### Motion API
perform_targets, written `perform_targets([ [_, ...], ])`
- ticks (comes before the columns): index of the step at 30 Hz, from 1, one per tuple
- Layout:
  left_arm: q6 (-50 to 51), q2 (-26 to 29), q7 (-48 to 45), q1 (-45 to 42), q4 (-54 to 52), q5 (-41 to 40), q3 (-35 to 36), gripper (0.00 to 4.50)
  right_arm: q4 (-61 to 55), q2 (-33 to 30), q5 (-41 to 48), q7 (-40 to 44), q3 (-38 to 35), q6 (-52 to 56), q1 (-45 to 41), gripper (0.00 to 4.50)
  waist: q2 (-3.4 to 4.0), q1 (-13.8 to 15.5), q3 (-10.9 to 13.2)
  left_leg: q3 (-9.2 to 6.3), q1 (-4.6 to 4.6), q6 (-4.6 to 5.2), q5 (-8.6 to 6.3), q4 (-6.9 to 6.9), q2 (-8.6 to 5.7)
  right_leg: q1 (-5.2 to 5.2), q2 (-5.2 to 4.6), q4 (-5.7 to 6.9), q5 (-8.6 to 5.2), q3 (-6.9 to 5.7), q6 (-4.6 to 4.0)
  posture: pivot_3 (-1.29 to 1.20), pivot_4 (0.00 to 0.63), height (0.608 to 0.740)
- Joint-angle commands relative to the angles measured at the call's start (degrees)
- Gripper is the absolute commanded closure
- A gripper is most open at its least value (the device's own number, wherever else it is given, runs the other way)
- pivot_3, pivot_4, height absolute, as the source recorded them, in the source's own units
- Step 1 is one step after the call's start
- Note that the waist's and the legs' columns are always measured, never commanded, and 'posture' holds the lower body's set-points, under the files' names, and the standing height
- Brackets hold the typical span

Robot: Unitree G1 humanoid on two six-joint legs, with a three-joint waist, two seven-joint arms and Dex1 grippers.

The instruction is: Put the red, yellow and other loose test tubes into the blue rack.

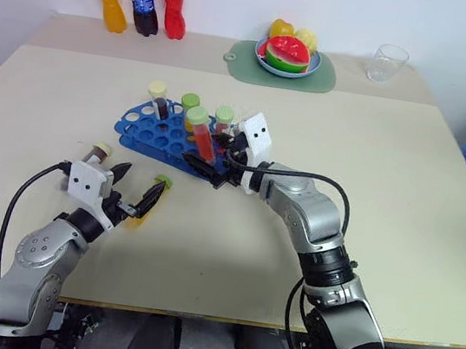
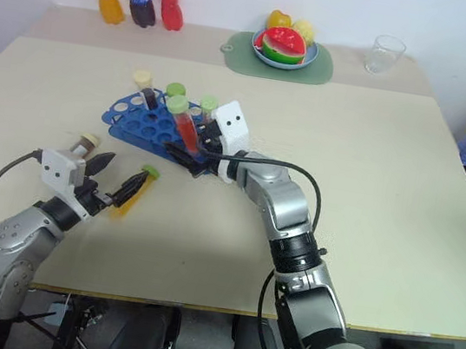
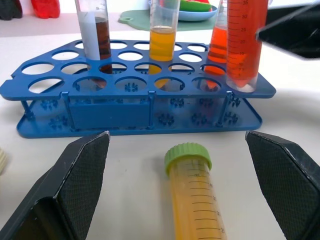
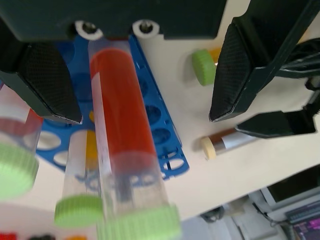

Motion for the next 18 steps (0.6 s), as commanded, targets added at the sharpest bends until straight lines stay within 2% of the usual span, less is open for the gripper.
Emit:
perform_targets([
  [1,-0.4,0.0,0.2,-0.2,-2.6,-0.2,0.1,0.00,0.1,1.2,0.8,-0.4,-1.1,-0.7,-2.4,0.54,0.00,0.0,0.0,0.00,0.00,0.00,0.00,0.00,0.00,0.00,0.00,0.00,0.00,0.00,0.00,0.00,0.150,0.734],
  [2,-0.4,-0.1,0.3,-0.2,-2.7,-0.3,0.0,0.00,0.6,1.5,0.8,-0.6,-1.3,-0.8,-2.6,0.83,0.00,0.0,0.0,-0.01,0.00,0.00,0.00,0.00,0.00,0.00,0.01,0.00,0.00,0.00,0.00,0.00,0.150,0.734],
  [7,-0.1,-0.2,0.6,0.1,-3.3,-0.3,-0.1,0.00,1.8,2.3,0.1,-2.0,-1.7,-1.6,-3.1,3.31,0.00,-0.1,0.0,-0.01,0.00,0.00,0.00,-0.01,0.00,-0.01,0.01,0.00,0.00,0.00,0.00,0.00,0.150,0.734],
  [8,0.0,-0.2,0.7,0.1,-3.4,-0.4,-0.1,0.00,1.8,2.3,0.0,-2.1,-1.7,-1.9,-3.1,3.64,0.00,-0.1,0.0,-0.01,0.00,0.00,0.00,-0.01,0.00,-0.01,0.01,0.00,0.00,0.00,0.00,0.00,0.150,0.734],
  [13,0.1,-0.2,0.8,0.2,-3.6,-0.4,-0.2,0.00,1.0,1.7,-1.0,-1.5,-0.7,-5.1,-1.3,3.73,0.00,-0.1,0.0,-0.01,0.00,0.00,0.00,-0.02,0.00,-0.02,0.01,0.00,0.00,0.00,0.00,0.00,0.150,0.734],
  [18,0.2,-0.3,0.8,0.1,-3.5,-0.3,-0.2,0.00,0.2,1.9,-1.8,0.6,0.2,-14.0,3.0,3.73,0.00,-0.1,0.0,0.00,-0.01,0.00,0.00,-0.03,0.00,-0.01,0.01,-0.03,0.00,0.00,0.00,0.00,0.150,0.734],
])
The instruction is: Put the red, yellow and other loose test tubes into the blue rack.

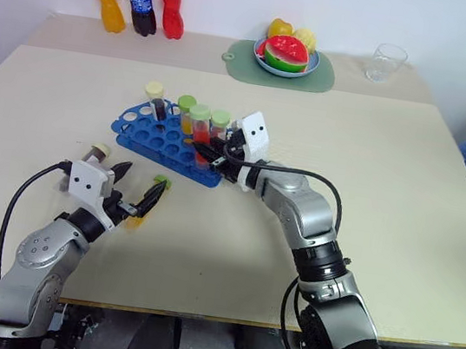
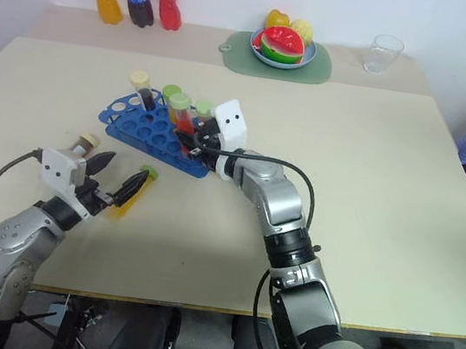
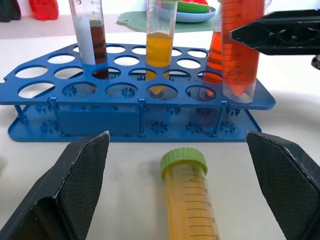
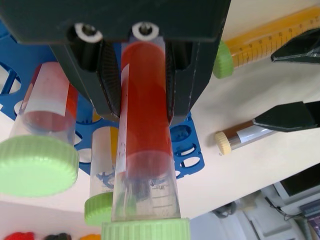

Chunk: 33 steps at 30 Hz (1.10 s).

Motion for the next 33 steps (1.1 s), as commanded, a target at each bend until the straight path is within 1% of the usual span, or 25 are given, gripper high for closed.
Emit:
perform_targets([
  [1,-0.5,-0.1,0.0,-0.1,-2.4,-0.3,0.0,0.00,-2.0,0.2,-1.1,1.5,1.2,-8.2,2.2,3.73,0.00,0.0,0.0,0.00,0.00,0.00,0.00,0.00,0.00,0.00,0.00,0.00,0.00,0.00,0.00,0.00,0.150,0.734],
  [7,-0.5,-0.2,0.0,-0.1,-2.4,-0.2,-0.1,0.00,2.4,0.2,-4.6,2.0,2.7,-21.1,6.7,3.73,0.00,0.0,0.0,0.01,0.01,0.00,0.00,-0.01,0.00,0.00,0.00,-0.01,0.00,0.00,0.00,0.00,0.150,0.734],
  [13,-0.4,-0.1,0.0,0.1,-2.5,-0.3,0.1,0.00,6.5,0.7,-6.6,1.4,2.9,-28.1,6.8,3.73,0.00,0.0,0.0,0.00,0.02,0.00,0.00,-0.01,0.00,0.01,0.00,0.00,0.00,0.00,0.00,0.00,0.150,0.734],
  [15,-0.2,0.0,-0.1,0.3,-2.7,-0.4,0.2,0.00,7.6,0.9,-5.8,2.3,2.7,-27.7,6.5,3.73,0.00,0.0,0.0,0.00,0.03,0.00,0.00,-0.01,0.00,0.01,0.00,0.00,0.00,0.00,0.00,0.00,0.150,0.734],
  [21,-0.1,0.1,-0.2,0.5,-2.9,-0.4,0.5,0.00,9.6,1.0,-6.7,1.0,2.5,-29.1,5.3,3.73,0.00,0.0,0.0,-0.01,0.06,0.00,0.00,-0.01,0.00,0.03,0.00,0.02,0.00,0.01,0.00,0.00,0.150,0.734],
  [29,0.0,0.1,-0.4,0.7,-3.0,-0.4,0.5,0.00,8.5,0.2,-7.3,1.3,2.4,-27.3,5.1,3.73,0.00,0.0,0.0,-0.01,0.04,0.00,0.00,-0.01,0.00,0.03,0.00,0.00,0.00,0.00,0.00,0.00,0.150,0.734],
  [31,0.0,0.2,-0.4,0.7,-2.9,-0.4,0.6,0.00,7.2,-0.5,-6.4,2.8,2.3,-26.2,5.1,2.70,0.00,0.1,0.0,-0.01,0.04,0.00,0.00,-0.01,0.00,0.03,0.00,0.00,0.00,0.00,0.00,0.00,0.150,0.734],
  [32,0.4,0.4,-0.4,0.5,-3.1,-0.6,0.8,0.00,6.3,-0.7,-6.3,3.1,2.2,-26.2,5.1,2.35,0.00,0.1,0.0,-0.01,0.03,0.00,0.00,-0.01,0.00,0.03,-0.01,0.00,0.00,0.00,0.00,0.00,0.150,0.734],
  [33,0.6,0.5,-0.3,0.4,-3.3,-0.7,0.8,0.00,5.7,-0.9,-6.3,3.3,2.1,-26.1,5.1,1.80,0.00,0.1,0.0,-0.01,0.03,0.00,0.00,-0.01,0.00,0.03,-0.01,0.00,0.00,0.00,0.00,0.00,0.150,0.734],
])
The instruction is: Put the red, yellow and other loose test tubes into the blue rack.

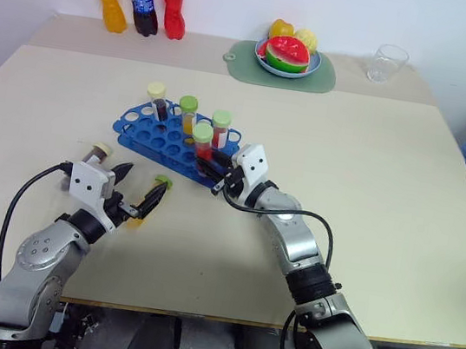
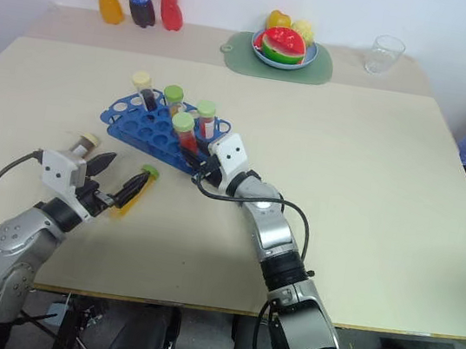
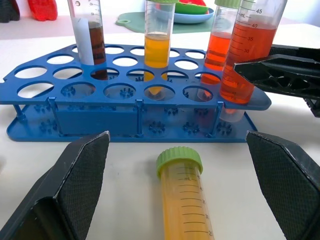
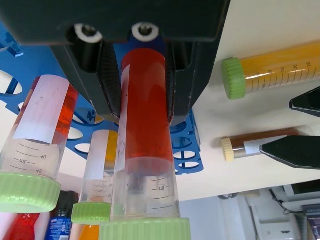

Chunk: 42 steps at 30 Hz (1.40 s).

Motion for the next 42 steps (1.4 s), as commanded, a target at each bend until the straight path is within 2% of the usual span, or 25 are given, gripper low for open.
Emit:
perform_targets([
  [1,0.8,0.9,0.2,-0.4,-2.7,-0.9,1.0,0.00,-5.0,-0.7,0.6,0.7,-0.8,-0.5,-1.0,1.43,0.00,0.0,0.0,0.00,0.00,0.00,0.00,0.00,0.00,0.00,0.00,0.00,0.00,0.00,0.00,0.00,0.150,0.734],
  [2,1.6,1.2,0.4,-0.7,-3.2,-1.1,1.1,0.00,-5.7,-0.8,0.4,0.6,-0.9,-0.8,-1.1,0.86,0.00,0.0,0.0,0.00,0.00,0.00,0.00,0.00,0.00,0.00,0.00,0.00,0.00,0.00,0.00,0.00,0.150,0.734],
  [4,5.1,2.3,1.0,-1.8,-4.6,-2.7,1.6,0.00,-7.6,-1.4,0.8,1.0,-1.3,-0.5,-1.1,0.05,0.00,0.0,0.0,-0.01,0.00,0.00,0.00,-0.01,0.00,0.00,0.01,0.00,0.00,0.00,0.00,0.00,0.150,0.734],
  [9,24.4,11.5,5.1,-8.4,-10.4,-5.0,1.7,0.00,-13.9,-6.1,3.4,4.2,-3.4,3.0,-0.8,0.05,0.00,0.0,0.0,-0.08,-0.03,0.00,0.00,0.01,-0.01,0.00,0.02,0.04,0.00,-0.04,0.01,0.00,0.150,0.734],
  [12,48.2,16.4,10.8,-20.2,-11.8,-8.7,2.3,0.00,-18.5,-11.7,6.4,8.4,-5.6,6.6,0.2,0.05,-0.03,0.3,0.0,-0.11,-0.05,0.00,0.00,0.01,-0.03,0.03,0.01,-0.01,0.00,-0.05,0.01,0.00,0.150,0.734],
  [14,66.2,17.6,10.8,-28.8,-10.5,-12.0,3.3,0.00,-21.1,-15.9,8.2,11.7,-6.5,8.8,0.7,0.05,-0.03,0.0,0.0,-0.18,-0.09,0.00,0.00,0.06,-0.04,0.03,0.02,-0.01,0.00,-0.13,0.02,0.00,0.150,0.734],
  [16,73.4,20.5,11.2,-33.6,-6.3,-18.4,2.0,0.00,-23.8,-20.5,9.9,16.1,-6.6,11.0,1.3,0.05,-0.01,-0.1,0.0,-0.14,-0.05,0.01,0.00,0.05,-0.05,0.06,0.02,-0.02,0.00,-0.11,0.03,0.00,0.150,0.734],
  [18,73.9,25.6,12.8,-36.1,-3.2,-23.9,-2.3,0.00,-27.4,-25.4,13.0,21.8,-6.3,14.6,2.1,0.05,0.02,-0.7,0.1,-0.15,-0.04,0.03,-0.01,-0.01,-0.03,0.03,0.06,-0.04,-0.01,-0.10,0.03,0.00,0.150,0.734],
  [20,73.9,27.4,16.8,-38.7,1.6,-31.6,-5.1,0.00,-31.4,-30.5,16.1,27.6,-5.8,17.3,3.3,0.05,0.08,-0.8,0.1,-0.21,0.05,0.04,-0.02,-0.17,-0.01,0.00,0.05,-0.06,-0.04,-0.04,0.00,0.00,0.150,0.734],
  [22,73.9,28.6,21.1,-40.7,4.6,-37.2,-7.6,0.00,-33.6,-32.7,17.4,29.6,-5.5,18.5,3.8,0.05,0.06,-0.9,0.1,-0.28,0.04,0.03,-0.02,-0.16,0.00,-0.01,0.06,-0.04,-0.07,-0.05,-0.02,0.00,0.150,0.734],
  [25,73.9,30.4,26.2,-42.8,6.9,-42.0,-11.6,0.00,-35.1,-32.8,18.1,29.4,-5.3,19.7,4.0,0.05,0.04,-1.0,0.1,-0.30,0.04,0.02,-0.01,-0.12,0.00,-0.01,0.03,0.02,-0.06,-0.03,-0.02,0.00,0.150,0.734],
  [29,73.9,26.4,34.8,-44.2,11.3,-47.3,-14.3,0.00,-37.3,-31.9,17.7,28.4,-4.3,19.8,5.7,0.05,0.05,-0.2,0.1,-0.28,0.03,-0.01,0.00,-0.10,-0.03,-0.01,-0.01,0.02,-0.06,-0.03,-0.02,0.00,0.150,0.734],
  [32,73.9,25.7,39.4,-44.0,12.5,-50.6,-14.5,0.00,-37.7,-31.6,17.5,27.8,-4.0,19.7,5.9,0.05,0.03,0.1,0.1,-0.27,-0.05,-0.03,0.02,-0.07,-0.03,-0.06,-0.03,-0.02,-0.06,-0.03,-0.02,0.00,0.150,0.734],
  [35,73.9,23.8,44.4,-42.8,13.8,-52.0,-14.3,0.81,-37.9,-30.6,17.5,26.6,-3.6,19.7,5.9,0.00,0.03,0.2,0.1,-0.26,-0.06,-0.07,0.04,-0.06,-0.05,-0.08,-0.07,-0.01,-0.06,-0.03,-0.02,0.00,0.150,0.734],
  [41,73.9,24.5,50.4,-42.7,15.1,-56.8,-11.2,3.70,-37.2,-30.3,17.2,26.4,-3.1,19.2,5.7,0.00,0.02,0.2,0.1,-0.24,-0.06,-0.15,0.09,-0.06,-0.07,-0.08,-0.07,0.01,-0.06,-0.03,-0.02,0.00,0.150,0.734],
  [42,73.9,25.1,50.9,-42.9,15.0,-57.2,-10.8,3.74,-36.8,-30.2,17.1,26.4,-3.0,19.0,5.7,0.00,0.02,0.2,0.1,-0.24,-0.06,-0.16,0.09,-0.06,-0.07,-0.08,-0.07,0.01,-0.06,-0.03,-0.02,0.00,0.150,0.734],
])
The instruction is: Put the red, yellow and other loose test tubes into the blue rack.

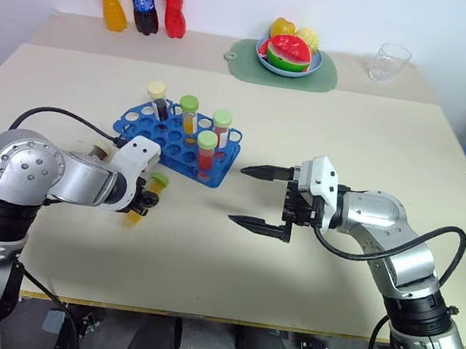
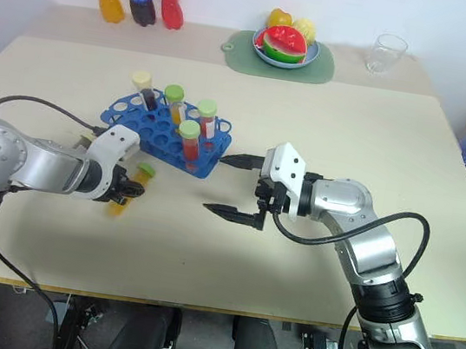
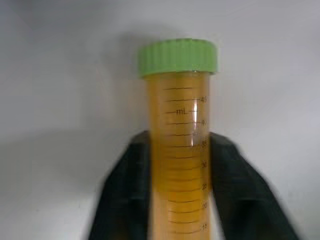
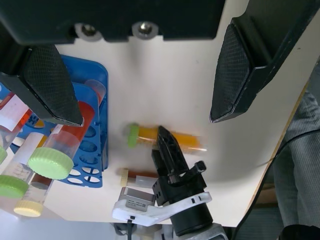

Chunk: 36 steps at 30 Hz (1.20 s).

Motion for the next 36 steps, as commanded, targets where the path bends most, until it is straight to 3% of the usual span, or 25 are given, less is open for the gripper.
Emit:
perform_targets([
  [1,0.5,2.2,1.8,-0.2,-1.0,-2.8,3.1,3.74,-1.4,0.6,0.1,-0.1,0.1,-1.0,-0.6,0.00,0.00,-0.1,0.0,0.01,0.00,0.00,0.00,0.00,0.00,0.00,0.01,0.00,0.00,0.00,0.00,0.00,0.150,0.734],
  [6,-1.2,8.1,-2.8,4.2,-7.8,-6.9,9.8,3.74,-0.7,0.7,-0.1,-0.6,0.1,-0.9,-0.1,0.00,0.00,-0.3,0.0,0.06,0.01,-0.02,0.01,-0.02,0.02,-0.02,0.03,0.00,0.00,0.00,0.00,0.00,0.150,0.734],
  [9,-15.5,9.0,-12.6,13.8,-20.2,3.1,22.8,3.74,0.1,0.8,-0.5,-1.4,-0.3,-0.9,1.5,0.00,0.00,-0.1,0.0,0.08,-0.01,-0.09,0.04,-0.04,0.02,-0.05,0.01,-0.02,-0.01,0.00,-0.02,0.00,0.150,0.734],
  [11,-25.8,8.7,-15.8,18.2,-25.6,13.7,25.0,3.74,0.8,1.0,-0.9,-2.2,-0.5,-1.3,2.3,0.00,0.00,0.3,0.0,0.15,-0.08,-0.34,0.18,-0.04,0.01,-0.05,0.00,-0.06,-0.02,-0.02,-0.04,0.00,0.150,0.734],
  [14,-43.1,-0.4,-20.7,18.3,-24.8,24.5,22.7,3.74,4.3,3.5,-3.9,-6.7,0.0,-3.4,4.0,0.00,0.06,1.4,0.0,0.19,0.03,-0.24,0.13,-0.04,-0.05,0.10,0.00,-0.14,-0.09,-0.03,-0.21,0.00,0.150,0.734],
  [16,-52.7,-4.4,-21.5,16.5,-24.3,35.9,14.8,3.74,5.1,4.7,-4.5,-7.7,0.1,-3.9,4.4,0.00,-0.01,1.9,0.0,0.19,0.08,-0.23,0.12,-0.01,-0.04,0.23,0.03,-0.17,-0.10,-0.03,-0.24,0.00,0.150,0.734],
  [19,-69.7,-17.8,-17.5,13.0,-16.2,51.9,5.2,3.74,6.1,6.6,-5.2,-9.5,0.2,-4.4,4.5,0.00,-0.01,2.2,-0.1,0.19,0.00,-0.22,0.12,0.06,-0.09,0.30,0.01,-0.37,0.01,-0.01,-0.09,0.00,0.150,0.734],
  [23,-88.2,-26.4,-18.8,11.8,-2.8,67.1,-2.3,3.74,6.2,7.8,-5.9,-10.9,0.1,-4.6,4.5,0.00,0.02,1.6,-0.1,0.25,-0.20,-0.29,0.16,0.08,-0.06,0.22,0.01,-0.73,0.28,0.00,0.20,0.00,0.150,0.734],
  [28,-98.8,-33.0,-19.9,11.2,9.4,71.9,-2.0,3.74,5.0,7.6,-5.7,-12.0,-0.6,-4.1,4.7,0.00,0.02,1.6,-0.1,0.21,-0.47,-0.11,0.06,0.09,-0.02,-0.02,0.03,-0.77,0.29,-0.03,0.22,0.00,0.150,0.734],
  [36,-97.6,-36.0,-24.1,14.7,9.7,70.6,0.3,3.74,4.4,6.6,-5.5,-12.7,-1.6,-3.8,5.6,0.00,0.02,1.6,-0.1,0.19,-0.54,0.13,-0.07,0.19,-0.04,-0.01,0.01,-0.77,0.32,-0.04,0.28,0.00,0.150,0.734],
])
